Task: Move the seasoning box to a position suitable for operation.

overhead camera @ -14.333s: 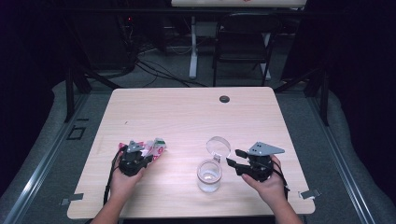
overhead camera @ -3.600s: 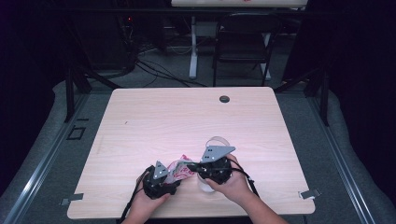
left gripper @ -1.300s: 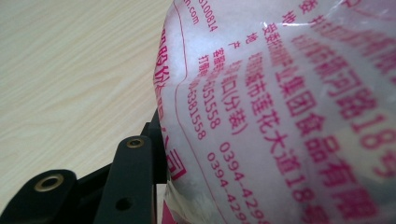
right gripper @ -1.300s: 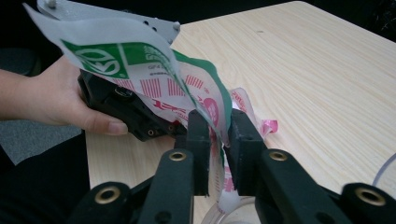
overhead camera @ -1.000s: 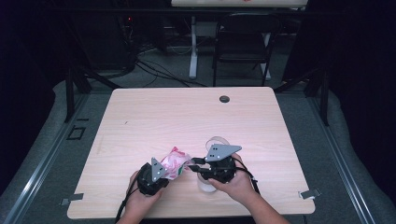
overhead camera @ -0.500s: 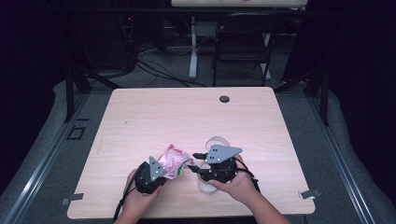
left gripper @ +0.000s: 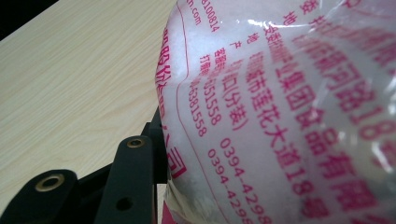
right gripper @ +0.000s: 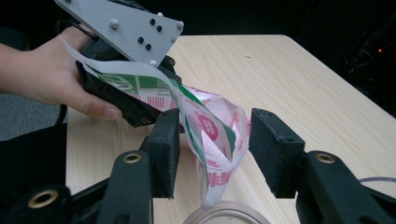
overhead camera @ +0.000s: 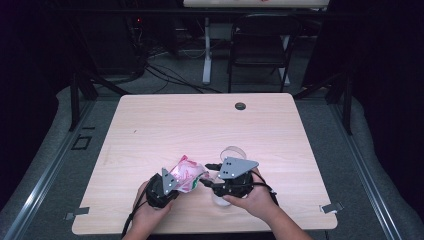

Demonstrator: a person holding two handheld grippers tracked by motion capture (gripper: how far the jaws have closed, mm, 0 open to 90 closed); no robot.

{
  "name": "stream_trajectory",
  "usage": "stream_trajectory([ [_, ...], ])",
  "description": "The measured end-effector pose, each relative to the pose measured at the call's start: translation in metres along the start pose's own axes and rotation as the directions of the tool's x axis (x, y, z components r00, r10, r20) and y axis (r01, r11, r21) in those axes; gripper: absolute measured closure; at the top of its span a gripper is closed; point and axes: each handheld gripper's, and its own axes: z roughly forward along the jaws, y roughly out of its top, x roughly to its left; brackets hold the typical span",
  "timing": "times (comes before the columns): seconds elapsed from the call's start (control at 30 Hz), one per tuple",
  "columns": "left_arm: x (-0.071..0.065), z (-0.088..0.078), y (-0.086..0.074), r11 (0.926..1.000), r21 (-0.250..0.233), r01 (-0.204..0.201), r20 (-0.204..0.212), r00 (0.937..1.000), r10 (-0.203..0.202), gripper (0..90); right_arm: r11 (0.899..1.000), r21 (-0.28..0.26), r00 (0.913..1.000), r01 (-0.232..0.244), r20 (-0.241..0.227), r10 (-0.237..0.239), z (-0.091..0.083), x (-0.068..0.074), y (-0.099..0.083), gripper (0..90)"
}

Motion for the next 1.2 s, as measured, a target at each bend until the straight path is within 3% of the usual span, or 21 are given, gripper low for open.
stream_trajectory([
  [0.4,-0.001,-0.001,0.002,0.9987,0.016,-0.048,-0.023,0.9986,0.048,59.2,0.996,0.013,0.9957,0.093,0.002,-0.093,-0.004,0.003,0.003,54.4],
  [0.57,-0.002,-0.001,0.004,0.9985,0.018,-0.052,-0.015,0.9985,0.052,59.2,0.991,0.015,0.9914,0.131,-0.006,-0.131,-0.006,0.005,0.004,55.3],
  [0.97,-0.004,-0.001,0.005,0.9979,0.013,-0.064,-0.012,0.9979,0.064,59.2,0.985,0.007,0.9854,0.17,-0.015,-0.17,-0.004,0.012,0.007,55.5],
  [1.07,-0.005,-0.002,0.006,0.9982,0.006,-0.059,-0.016,0.9981,0.059,59.2,0.985,0.016,0.985,0.171,-0.026,-0.171,-0.002,0.013,0.007,56.8],
  [1.2,-0.006,-0.002,0.006,0.9966,0.002,-0.083,-0.035,0.996,0.083,59.3,0.984,0.036,0.9838,0.176,-0.042,-0.175,0.001,0.015,0.005,61.9],
])
